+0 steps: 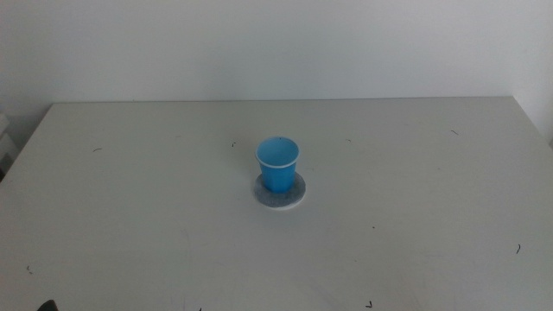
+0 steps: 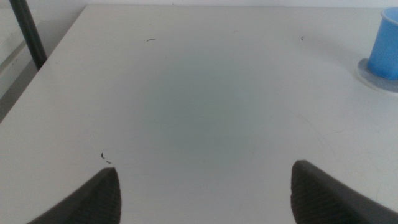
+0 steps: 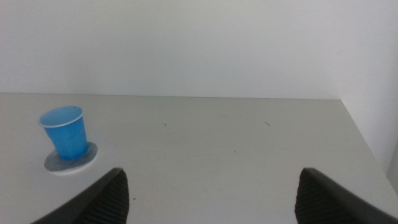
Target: Place an empty cup on a cup mat.
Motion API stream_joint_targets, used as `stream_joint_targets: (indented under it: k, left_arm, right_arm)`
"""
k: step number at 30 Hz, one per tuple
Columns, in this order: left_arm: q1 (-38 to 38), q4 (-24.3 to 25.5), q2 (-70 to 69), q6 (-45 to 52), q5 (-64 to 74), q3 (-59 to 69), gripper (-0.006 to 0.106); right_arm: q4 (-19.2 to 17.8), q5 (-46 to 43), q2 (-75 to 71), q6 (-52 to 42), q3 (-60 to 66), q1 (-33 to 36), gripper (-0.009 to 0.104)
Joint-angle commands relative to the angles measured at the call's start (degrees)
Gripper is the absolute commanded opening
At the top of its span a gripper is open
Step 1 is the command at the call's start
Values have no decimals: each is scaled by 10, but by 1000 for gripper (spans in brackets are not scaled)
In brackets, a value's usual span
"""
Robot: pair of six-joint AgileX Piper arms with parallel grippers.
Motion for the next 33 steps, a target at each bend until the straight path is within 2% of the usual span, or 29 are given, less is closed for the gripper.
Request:
stream_joint_targets:
  k: [1,8,14,21,27,33]
  left_arm:
    - [1,0,-2,-6,-38,-3,105]
    - [1,0,-2,-6,-38,-3,105]
    - [1,0,-2,-6,-38,-3,105]
    - [1,0,-2,-6,-38,-3,105]
    - [1,0,-2,-6,-38,-3,105]
    - [1,0,-2,-6,-38,-3,105]
  right_arm:
    - [-13,-92,-13,-7,-3,-4,85]
    - [-63,-103,-13,-7,-2,-4,86]
    - [-83,-103,-13,-7,-1,-4,86]
    - [-78,-138,-13,-7,37,-4,86]
    - [-31,-184,-13,-7,101,-4,86]
    - [-20,-184,-13,-7,131,-4,86]
